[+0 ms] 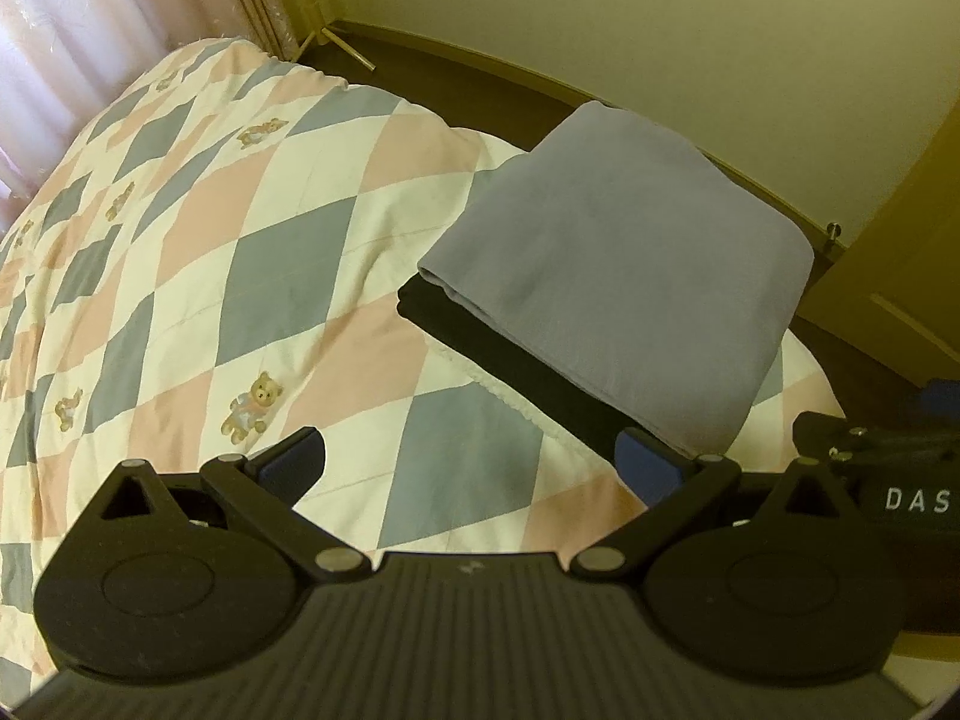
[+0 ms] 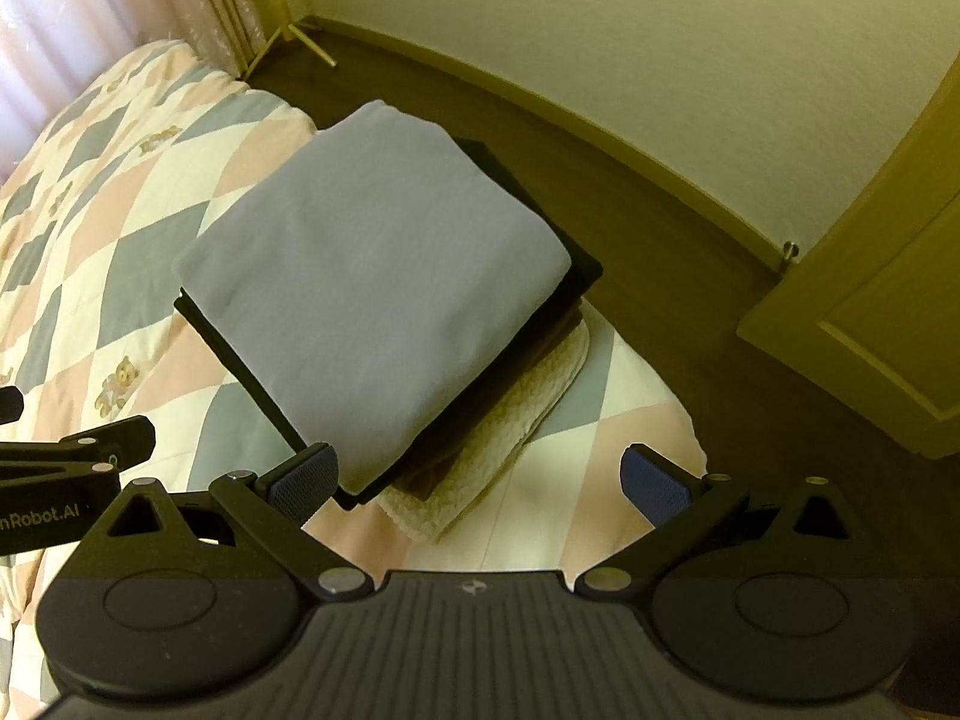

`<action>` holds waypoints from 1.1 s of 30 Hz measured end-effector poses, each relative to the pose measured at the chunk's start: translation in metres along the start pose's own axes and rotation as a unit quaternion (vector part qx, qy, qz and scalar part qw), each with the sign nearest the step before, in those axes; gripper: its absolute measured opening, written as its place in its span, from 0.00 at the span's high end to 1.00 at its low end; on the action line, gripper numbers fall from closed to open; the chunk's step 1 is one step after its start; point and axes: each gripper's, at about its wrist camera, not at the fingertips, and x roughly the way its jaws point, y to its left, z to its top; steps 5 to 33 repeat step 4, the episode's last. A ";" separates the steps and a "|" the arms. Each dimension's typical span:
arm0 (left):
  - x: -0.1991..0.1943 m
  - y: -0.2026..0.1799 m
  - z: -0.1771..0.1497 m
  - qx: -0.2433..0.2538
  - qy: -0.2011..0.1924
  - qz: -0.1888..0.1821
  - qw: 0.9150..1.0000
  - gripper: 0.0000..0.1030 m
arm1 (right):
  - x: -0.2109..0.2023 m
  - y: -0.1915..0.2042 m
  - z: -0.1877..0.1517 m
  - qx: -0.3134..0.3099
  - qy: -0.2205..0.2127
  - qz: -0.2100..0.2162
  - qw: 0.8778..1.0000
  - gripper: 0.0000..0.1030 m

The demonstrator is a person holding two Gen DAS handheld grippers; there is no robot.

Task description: Fold clothes

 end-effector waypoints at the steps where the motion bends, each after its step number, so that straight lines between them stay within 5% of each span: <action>1: 0.000 0.000 0.000 0.001 -0.003 0.001 1.000 0.01 | 0.000 0.000 0.001 0.000 -0.001 -0.001 1.000 0.00; 33: -0.004 0.002 0.000 0.002 -0.015 0.001 1.000 0.01 | -0.002 0.000 0.003 -0.001 -0.007 -0.003 1.000 0.00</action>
